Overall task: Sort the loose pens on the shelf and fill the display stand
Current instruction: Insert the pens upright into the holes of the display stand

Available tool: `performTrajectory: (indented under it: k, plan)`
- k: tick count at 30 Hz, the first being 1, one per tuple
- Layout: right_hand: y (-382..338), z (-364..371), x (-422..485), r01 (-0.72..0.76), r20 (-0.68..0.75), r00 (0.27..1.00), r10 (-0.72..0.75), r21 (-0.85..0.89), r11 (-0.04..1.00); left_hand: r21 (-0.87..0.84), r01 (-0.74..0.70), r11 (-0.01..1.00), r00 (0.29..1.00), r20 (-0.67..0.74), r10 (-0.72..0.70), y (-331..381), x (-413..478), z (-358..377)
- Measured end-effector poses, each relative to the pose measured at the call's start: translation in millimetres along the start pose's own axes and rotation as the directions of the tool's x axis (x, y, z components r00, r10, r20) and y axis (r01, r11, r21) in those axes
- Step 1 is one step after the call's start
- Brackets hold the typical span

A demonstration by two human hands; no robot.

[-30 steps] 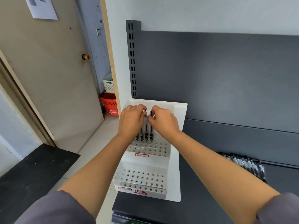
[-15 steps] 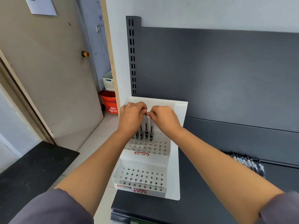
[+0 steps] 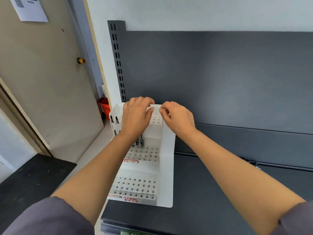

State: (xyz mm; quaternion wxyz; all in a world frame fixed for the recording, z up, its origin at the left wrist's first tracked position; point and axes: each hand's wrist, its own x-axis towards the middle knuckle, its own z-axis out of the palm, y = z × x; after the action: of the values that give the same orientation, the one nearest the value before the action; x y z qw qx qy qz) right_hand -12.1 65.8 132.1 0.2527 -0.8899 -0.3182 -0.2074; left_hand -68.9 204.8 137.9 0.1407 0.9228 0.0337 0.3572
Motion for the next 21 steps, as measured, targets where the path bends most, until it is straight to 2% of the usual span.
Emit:
performTrajectory:
  k: [3,6,9,13,21]
  plan:
    - [37,-16,-15,-0.021,0.024,0.999,0.023,-0.060,0.998,0.006,-0.097,0.995,0.994,0.044,0.096,42,3,21]
    - [84,-38,-38,-0.071,0.053,0.996,0.075,-0.085,0.994,-0.015,-0.130,0.991,0.987,0.098,0.130,88,0,52]
    - [125,-56,-57,-0.098,0.105,0.988,0.109,-0.104,0.990,-0.053,-0.106,0.993,0.983,0.148,0.113,130,-7,79]
    - [155,-71,-67,-0.060,0.136,0.988,0.072,-0.091,0.994,-0.047,-0.068,0.997,0.985,0.157,0.075,162,-13,97]
    - [143,-64,-61,0.036,0.165,0.986,-0.033,-0.014,0.999,0.027,0.051,0.998,0.989,0.135,-0.054,152,-27,81]
